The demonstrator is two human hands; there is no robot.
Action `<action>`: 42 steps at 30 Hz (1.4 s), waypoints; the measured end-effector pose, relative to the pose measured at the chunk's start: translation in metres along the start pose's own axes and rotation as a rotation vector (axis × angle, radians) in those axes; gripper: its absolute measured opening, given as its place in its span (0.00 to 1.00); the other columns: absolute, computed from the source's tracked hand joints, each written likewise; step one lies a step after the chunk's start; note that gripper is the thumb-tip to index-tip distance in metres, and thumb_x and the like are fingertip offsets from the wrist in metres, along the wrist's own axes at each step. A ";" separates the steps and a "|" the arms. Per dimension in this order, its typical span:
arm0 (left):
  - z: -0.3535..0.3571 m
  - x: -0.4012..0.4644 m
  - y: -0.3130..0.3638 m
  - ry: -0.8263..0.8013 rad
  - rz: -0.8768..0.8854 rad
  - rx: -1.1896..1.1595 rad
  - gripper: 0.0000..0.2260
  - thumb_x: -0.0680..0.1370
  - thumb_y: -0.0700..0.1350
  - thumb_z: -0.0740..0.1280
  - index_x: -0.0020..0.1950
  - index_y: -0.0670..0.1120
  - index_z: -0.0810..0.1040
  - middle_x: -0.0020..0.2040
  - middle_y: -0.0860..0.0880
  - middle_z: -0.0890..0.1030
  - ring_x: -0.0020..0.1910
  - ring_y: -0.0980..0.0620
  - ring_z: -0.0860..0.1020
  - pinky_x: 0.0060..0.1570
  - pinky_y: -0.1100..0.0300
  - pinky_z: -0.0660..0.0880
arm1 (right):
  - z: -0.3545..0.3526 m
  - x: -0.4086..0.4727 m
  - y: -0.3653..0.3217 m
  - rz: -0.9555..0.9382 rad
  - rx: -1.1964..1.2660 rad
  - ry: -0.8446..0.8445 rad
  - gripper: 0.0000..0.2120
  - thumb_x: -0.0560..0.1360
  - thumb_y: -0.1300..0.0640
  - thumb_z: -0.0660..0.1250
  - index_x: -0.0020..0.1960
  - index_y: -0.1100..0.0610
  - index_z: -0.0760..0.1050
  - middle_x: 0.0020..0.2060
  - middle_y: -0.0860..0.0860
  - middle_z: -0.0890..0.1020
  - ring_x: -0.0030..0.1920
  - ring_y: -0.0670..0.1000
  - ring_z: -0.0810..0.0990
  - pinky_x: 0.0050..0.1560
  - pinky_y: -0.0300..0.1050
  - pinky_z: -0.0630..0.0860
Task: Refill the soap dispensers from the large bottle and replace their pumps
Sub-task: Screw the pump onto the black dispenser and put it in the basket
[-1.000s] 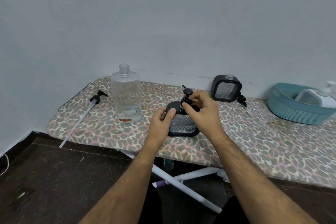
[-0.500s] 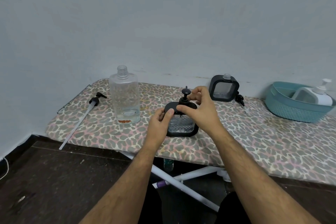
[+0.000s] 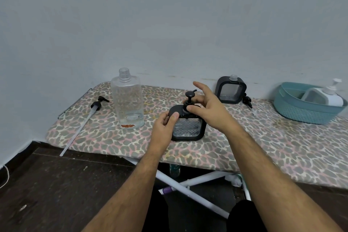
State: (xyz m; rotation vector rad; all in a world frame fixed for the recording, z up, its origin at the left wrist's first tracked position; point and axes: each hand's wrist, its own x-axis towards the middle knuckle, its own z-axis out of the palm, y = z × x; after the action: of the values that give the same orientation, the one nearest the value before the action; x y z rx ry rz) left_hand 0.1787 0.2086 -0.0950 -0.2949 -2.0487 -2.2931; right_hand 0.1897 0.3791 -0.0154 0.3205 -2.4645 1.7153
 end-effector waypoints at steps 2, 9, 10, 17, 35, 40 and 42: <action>0.000 0.000 -0.001 0.002 -0.002 -0.009 0.18 0.73 0.61 0.67 0.56 0.51 0.80 0.48 0.53 0.85 0.48 0.53 0.84 0.43 0.63 0.79 | 0.007 0.000 0.004 -0.003 -0.019 0.094 0.34 0.72 0.57 0.76 0.73 0.46 0.65 0.51 0.51 0.83 0.59 0.48 0.80 0.65 0.50 0.73; 0.000 0.000 -0.003 -0.002 0.008 -0.036 0.21 0.71 0.64 0.69 0.55 0.51 0.80 0.49 0.51 0.85 0.49 0.50 0.84 0.45 0.60 0.80 | 0.018 -0.002 0.002 -0.004 -0.056 0.179 0.36 0.67 0.46 0.78 0.70 0.42 0.65 0.54 0.42 0.78 0.56 0.36 0.76 0.53 0.35 0.70; 0.000 0.000 -0.004 -0.005 0.005 -0.037 0.21 0.71 0.64 0.69 0.56 0.51 0.80 0.48 0.50 0.85 0.49 0.51 0.84 0.45 0.60 0.80 | 0.015 -0.001 0.000 0.011 -0.029 0.117 0.38 0.68 0.46 0.76 0.73 0.41 0.62 0.58 0.43 0.77 0.60 0.37 0.74 0.56 0.38 0.71; 0.000 0.001 -0.003 -0.009 0.000 -0.028 0.21 0.71 0.64 0.68 0.55 0.51 0.80 0.48 0.50 0.85 0.49 0.50 0.84 0.47 0.56 0.80 | -0.004 0.002 -0.011 -0.001 0.074 -0.101 0.34 0.77 0.69 0.64 0.78 0.51 0.57 0.57 0.54 0.83 0.62 0.48 0.80 0.58 0.43 0.77; -0.001 0.000 -0.001 -0.020 0.014 -0.014 0.13 0.71 0.66 0.68 0.49 0.61 0.82 0.47 0.52 0.85 0.46 0.52 0.84 0.41 0.62 0.79 | -0.001 0.003 -0.020 0.027 -0.093 -0.035 0.35 0.72 0.57 0.74 0.75 0.45 0.62 0.61 0.50 0.79 0.64 0.48 0.76 0.65 0.46 0.69; 0.000 0.001 -0.002 -0.006 0.012 0.010 0.18 0.71 0.66 0.67 0.51 0.56 0.81 0.46 0.53 0.85 0.46 0.52 0.84 0.42 0.59 0.80 | -0.015 0.003 -0.025 0.047 -0.019 -0.174 0.35 0.77 0.71 0.64 0.78 0.49 0.59 0.59 0.53 0.83 0.61 0.49 0.81 0.62 0.44 0.76; 0.001 0.001 -0.002 -0.002 0.016 0.007 0.19 0.71 0.65 0.67 0.53 0.53 0.80 0.45 0.53 0.85 0.45 0.53 0.84 0.40 0.63 0.79 | -0.015 0.004 -0.022 0.056 -0.005 -0.174 0.34 0.77 0.71 0.65 0.77 0.50 0.60 0.57 0.52 0.84 0.59 0.49 0.82 0.62 0.43 0.76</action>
State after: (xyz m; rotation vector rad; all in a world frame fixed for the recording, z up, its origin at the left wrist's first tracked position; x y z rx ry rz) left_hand 0.1779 0.2094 -0.0965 -0.3127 -2.0471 -2.2772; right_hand 0.1910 0.3858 0.0106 0.4203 -2.6220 1.7727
